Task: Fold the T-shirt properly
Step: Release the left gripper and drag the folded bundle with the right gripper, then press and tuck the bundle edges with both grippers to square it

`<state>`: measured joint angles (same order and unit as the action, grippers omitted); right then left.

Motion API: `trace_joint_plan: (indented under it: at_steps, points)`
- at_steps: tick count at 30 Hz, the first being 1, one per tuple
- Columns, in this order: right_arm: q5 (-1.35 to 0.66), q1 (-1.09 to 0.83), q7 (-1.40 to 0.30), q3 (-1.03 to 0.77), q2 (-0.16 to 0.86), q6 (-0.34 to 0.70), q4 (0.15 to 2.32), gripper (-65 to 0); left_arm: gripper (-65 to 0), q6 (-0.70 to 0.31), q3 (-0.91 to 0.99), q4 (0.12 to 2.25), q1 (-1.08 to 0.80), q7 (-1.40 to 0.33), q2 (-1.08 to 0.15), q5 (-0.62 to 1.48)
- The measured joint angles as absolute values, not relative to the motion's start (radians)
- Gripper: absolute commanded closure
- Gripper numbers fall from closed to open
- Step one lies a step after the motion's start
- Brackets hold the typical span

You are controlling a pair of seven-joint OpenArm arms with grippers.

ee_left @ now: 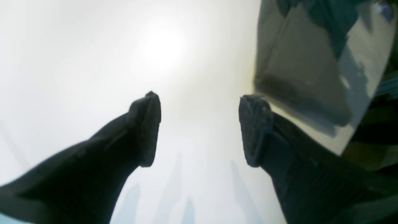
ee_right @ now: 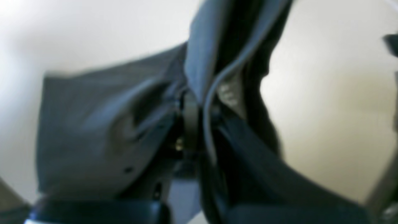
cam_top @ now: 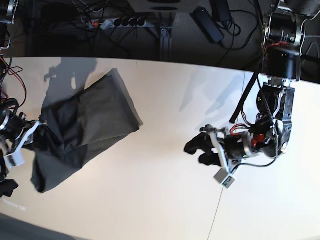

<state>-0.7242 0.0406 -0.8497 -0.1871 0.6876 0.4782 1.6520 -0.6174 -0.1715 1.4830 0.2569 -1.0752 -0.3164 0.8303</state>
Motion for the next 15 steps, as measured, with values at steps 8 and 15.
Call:
trace_joint_plan:
  at_steps: [8,15]
  points:
    - [-0.684,-0.110,-0.856,-0.057,0.653,0.478,1.843,0.0,-42.1,-0.617,-0.173,1.475,0.213,-1.026,-0.339,0.808]
    - [-0.684,-0.188,-0.837,-0.056,0.552,0.478,1.873,0.0,-42.1,-0.617,-0.173,1.475,0.198,-1.016,-0.338,0.801]
